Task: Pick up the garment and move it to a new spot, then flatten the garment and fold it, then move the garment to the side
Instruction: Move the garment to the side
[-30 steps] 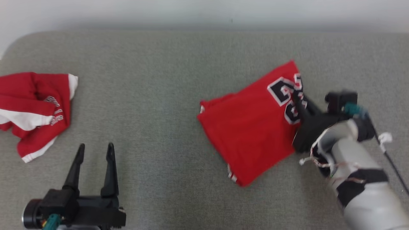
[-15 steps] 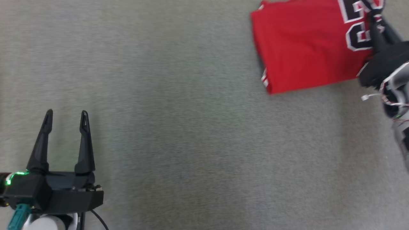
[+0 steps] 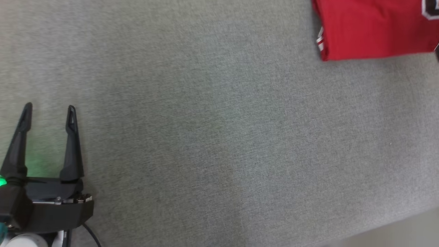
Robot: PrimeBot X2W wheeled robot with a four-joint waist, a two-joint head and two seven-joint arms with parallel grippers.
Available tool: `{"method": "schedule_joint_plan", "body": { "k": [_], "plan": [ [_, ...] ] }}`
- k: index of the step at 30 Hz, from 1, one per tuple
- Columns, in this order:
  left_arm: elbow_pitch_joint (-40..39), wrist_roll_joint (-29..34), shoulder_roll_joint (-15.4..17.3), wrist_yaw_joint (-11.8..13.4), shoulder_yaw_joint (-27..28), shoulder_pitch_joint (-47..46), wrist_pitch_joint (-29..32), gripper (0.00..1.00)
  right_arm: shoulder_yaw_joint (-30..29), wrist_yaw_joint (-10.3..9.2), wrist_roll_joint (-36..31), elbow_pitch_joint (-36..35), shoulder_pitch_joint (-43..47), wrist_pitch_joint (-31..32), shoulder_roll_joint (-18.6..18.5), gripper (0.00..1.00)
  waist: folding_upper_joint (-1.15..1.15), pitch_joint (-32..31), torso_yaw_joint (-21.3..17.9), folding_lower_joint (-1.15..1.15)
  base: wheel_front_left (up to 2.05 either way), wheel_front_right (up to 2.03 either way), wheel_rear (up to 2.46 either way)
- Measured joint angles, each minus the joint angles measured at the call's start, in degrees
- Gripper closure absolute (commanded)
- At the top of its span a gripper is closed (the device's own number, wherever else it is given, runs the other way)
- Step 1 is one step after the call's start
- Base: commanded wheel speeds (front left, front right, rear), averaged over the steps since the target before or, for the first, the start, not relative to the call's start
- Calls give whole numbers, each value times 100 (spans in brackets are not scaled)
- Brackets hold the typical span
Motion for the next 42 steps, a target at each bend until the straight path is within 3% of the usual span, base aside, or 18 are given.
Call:
{"method": "schedule_joint_plan", "body": {
  "k": [9, 19, 21, 22, 34, 42],
  "plan": [
    [-386, 16, 108, 40, 34, 73, 144, 0, 336, 0, -182, 543, -793, 101, -299, 100, -1, 325, -115, 0, 0, 0, 0],
    [-521, 9, 143, 96, 31, 77, 193, 0, 534, 0, -277, 1069, -1335, 81, -338, 100, -1, 458, -8, -1, 0, 0, 0],
    [-536, 9, 145, 111, 27, 77, 193, 0, 576, 0, -361, 1162, -1392, -47, -339, 14, -1, 478, 9, -1, 0, 0, 0],
    [-537, 8, 146, 119, 24, 77, 192, 0, 593, 0, -376, 1218, -1426, -80, -336, 0, -1, 482, 18, -1, 0, 0, 0],
    [-178, -105, 18, 181, -35, 118, -69, 0, 193, 0, -156, 1432, -1592, -987, -224, 0, -1, 167, 101, -1, 0, 0, 0],
    [360, -270, -198, 234, -20, 377, -380, 0, -53, 0, -213, 391, -951, -1102, 105, 0, -1, -402, 219, -1, 0, 0, 0]
  ]
}}
